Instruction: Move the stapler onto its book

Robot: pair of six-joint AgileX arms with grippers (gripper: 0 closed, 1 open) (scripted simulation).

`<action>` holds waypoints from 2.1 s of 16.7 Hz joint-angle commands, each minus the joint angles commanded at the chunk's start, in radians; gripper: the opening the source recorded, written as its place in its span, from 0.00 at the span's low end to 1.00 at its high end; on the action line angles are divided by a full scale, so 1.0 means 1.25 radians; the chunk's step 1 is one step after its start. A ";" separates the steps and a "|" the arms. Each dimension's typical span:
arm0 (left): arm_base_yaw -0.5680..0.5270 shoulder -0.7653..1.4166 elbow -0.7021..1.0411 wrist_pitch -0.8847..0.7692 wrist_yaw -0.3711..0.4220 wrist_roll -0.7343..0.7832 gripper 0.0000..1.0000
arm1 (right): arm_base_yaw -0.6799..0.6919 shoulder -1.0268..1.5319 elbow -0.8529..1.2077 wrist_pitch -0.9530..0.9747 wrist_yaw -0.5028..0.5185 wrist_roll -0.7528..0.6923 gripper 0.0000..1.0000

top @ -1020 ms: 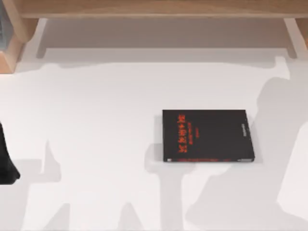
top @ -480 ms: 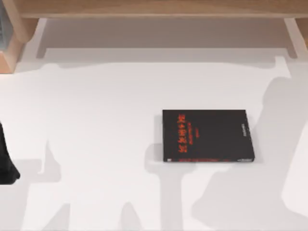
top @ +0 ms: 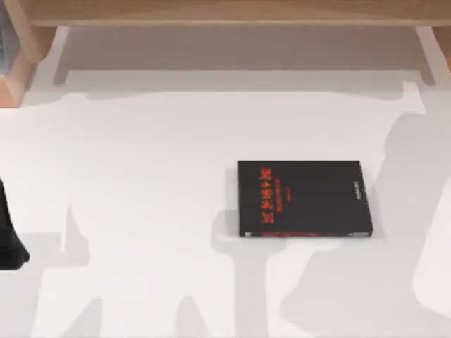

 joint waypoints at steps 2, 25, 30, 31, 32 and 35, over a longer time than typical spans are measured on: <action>0.000 0.000 0.000 0.000 0.000 0.000 1.00 | 0.000 0.000 0.000 0.000 0.000 0.000 0.02; 0.000 0.000 0.000 0.000 0.000 0.000 1.00 | 0.083 -0.357 -0.106 -0.061 0.037 0.280 0.00; 0.000 0.000 0.000 0.000 0.000 0.000 1.00 | 0.245 -0.472 -0.202 -0.058 0.067 0.437 0.00; 0.000 0.000 0.000 0.000 0.000 0.000 1.00 | 0.286 -0.482 -0.222 -0.051 0.071 0.464 0.00; 0.000 0.000 0.000 0.000 0.000 0.000 1.00 | 0.327 -0.487 -0.244 -0.042 0.074 0.489 0.00; 0.000 0.000 0.000 0.000 0.000 0.000 1.00 | 0.453 -0.479 -0.313 -0.009 0.082 0.552 0.00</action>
